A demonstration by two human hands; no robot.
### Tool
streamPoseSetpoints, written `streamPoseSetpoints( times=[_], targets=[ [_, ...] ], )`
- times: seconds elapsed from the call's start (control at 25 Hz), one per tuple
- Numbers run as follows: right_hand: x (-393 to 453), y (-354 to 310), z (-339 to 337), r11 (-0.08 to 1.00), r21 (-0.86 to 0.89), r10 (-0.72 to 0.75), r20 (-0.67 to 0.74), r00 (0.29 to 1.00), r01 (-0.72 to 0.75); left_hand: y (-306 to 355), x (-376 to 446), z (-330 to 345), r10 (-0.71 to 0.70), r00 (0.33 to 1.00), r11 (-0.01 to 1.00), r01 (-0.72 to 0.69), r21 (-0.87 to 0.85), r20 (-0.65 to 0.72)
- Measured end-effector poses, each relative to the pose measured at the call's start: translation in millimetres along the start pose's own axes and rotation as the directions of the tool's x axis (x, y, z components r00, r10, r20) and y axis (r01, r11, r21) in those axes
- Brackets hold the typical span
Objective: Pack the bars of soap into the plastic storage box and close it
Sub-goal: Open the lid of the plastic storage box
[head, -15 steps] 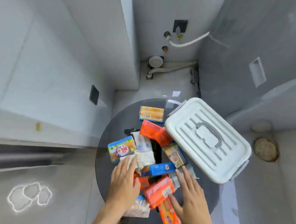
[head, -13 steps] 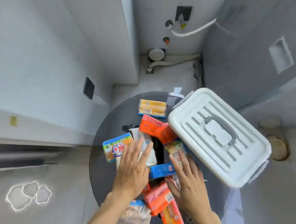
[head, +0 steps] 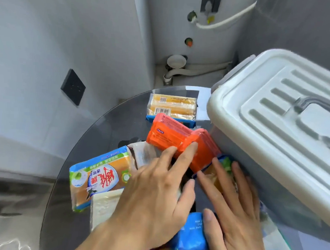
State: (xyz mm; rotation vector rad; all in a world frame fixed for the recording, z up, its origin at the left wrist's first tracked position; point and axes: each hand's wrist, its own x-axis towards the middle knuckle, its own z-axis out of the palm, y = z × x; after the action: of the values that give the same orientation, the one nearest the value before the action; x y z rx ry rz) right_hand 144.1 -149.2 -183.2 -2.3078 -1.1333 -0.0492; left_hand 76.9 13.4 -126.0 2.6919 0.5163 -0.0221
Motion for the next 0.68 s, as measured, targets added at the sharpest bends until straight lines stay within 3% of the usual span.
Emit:
streamPoseSetpoints(
  times=[0.16, 0.28, 0.48, 0.68],
  targets=[
    [8.5, 7.9, 5.3, 0.995, -0.083, -0.069, -0.087, 0.994, 0.061, -1.7, 18.4, 4.4, 0.034, 0.998, 0.999, -0.033, -0.021, 0.059],
    [2.9, 11.0, 3.5, 0.992, -0.07, -0.112, -0.101, 0.989, 0.105, -7.7, 15.7, 13.8, 0.028, 1.0, 0.998, -0.029, -0.053, -0.009],
    [-7.9, 3.8, 0.6, 0.988, 0.156, 0.031, -0.062, 0.998, -0.021, -19.1, 22.2, 19.4, -0.07, 0.996, 0.995, 0.065, -0.079, -0.06],
    [-10.6, -2.6, -12.5, 0.99, 0.051, 0.132, -0.037, 0.991, -0.13, -10.5, 21.3, 15.8, -0.093, 0.993, 0.995, 0.096, 0.039, -0.068]
  ],
)
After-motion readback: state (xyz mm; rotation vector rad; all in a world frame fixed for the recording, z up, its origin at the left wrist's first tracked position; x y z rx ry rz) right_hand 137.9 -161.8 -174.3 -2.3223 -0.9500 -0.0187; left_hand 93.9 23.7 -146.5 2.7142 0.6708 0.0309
